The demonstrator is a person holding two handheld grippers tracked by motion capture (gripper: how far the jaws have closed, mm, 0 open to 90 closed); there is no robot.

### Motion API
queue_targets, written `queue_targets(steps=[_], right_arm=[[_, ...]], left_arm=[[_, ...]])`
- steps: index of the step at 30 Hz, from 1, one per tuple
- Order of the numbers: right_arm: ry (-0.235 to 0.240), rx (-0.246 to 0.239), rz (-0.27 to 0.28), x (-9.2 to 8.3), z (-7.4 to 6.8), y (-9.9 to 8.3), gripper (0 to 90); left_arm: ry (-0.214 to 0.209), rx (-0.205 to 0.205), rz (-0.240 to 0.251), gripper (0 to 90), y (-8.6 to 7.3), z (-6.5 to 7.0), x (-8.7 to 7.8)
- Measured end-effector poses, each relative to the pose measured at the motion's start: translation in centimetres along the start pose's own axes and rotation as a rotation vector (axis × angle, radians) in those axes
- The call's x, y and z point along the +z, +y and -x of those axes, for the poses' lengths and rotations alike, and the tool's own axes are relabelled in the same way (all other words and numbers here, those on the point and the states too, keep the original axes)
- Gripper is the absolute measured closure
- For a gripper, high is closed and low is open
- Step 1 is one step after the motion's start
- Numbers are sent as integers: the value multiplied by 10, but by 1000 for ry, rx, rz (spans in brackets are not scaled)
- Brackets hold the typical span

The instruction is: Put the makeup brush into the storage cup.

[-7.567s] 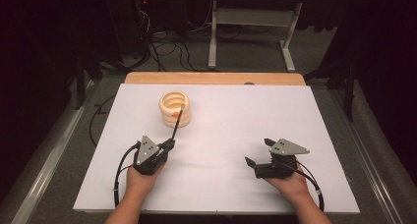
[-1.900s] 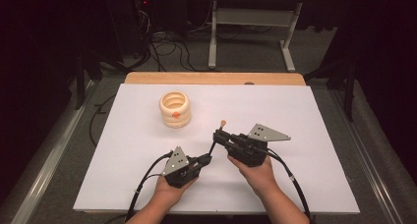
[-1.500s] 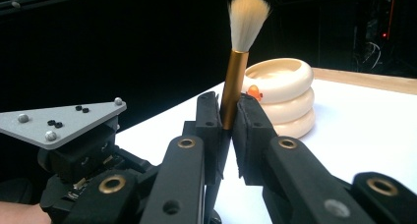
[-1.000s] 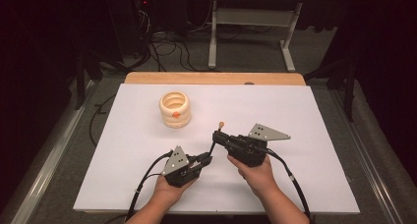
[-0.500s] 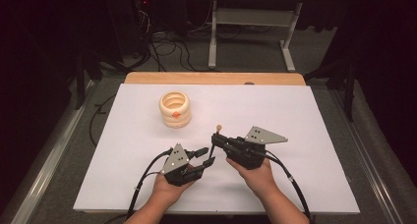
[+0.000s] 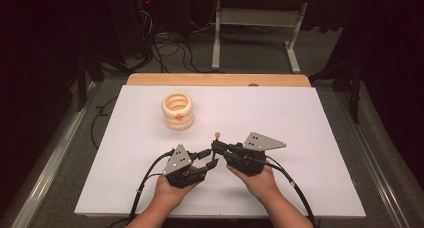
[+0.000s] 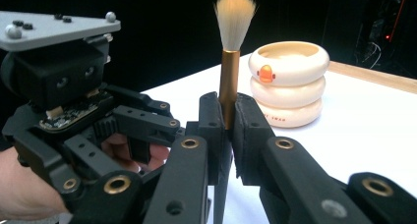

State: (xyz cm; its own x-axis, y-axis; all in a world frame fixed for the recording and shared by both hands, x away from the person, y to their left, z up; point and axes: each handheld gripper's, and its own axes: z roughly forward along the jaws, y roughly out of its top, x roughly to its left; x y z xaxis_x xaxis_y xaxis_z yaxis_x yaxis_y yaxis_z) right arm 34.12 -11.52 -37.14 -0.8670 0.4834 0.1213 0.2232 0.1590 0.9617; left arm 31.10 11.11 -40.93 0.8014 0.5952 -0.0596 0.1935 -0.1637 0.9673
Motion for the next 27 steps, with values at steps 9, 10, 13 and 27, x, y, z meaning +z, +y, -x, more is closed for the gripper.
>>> queue_targets(steps=[9,10,13,27], right_arm=[[12,-9,-15,3,-4,-2,864],[14,-10,-18,4,-5,-2,864],[19,-16,-20,5,-6,-3,864],[25,-13,-21,5,-6,-3,863]], left_arm=[[-4,-13,6,665,1,-1,-2],[-9,-22,5,671,1,-2,-2],[-16,-32,18,697,2,-2,-3],[-21,-36,11,759,2,-3,-4]])
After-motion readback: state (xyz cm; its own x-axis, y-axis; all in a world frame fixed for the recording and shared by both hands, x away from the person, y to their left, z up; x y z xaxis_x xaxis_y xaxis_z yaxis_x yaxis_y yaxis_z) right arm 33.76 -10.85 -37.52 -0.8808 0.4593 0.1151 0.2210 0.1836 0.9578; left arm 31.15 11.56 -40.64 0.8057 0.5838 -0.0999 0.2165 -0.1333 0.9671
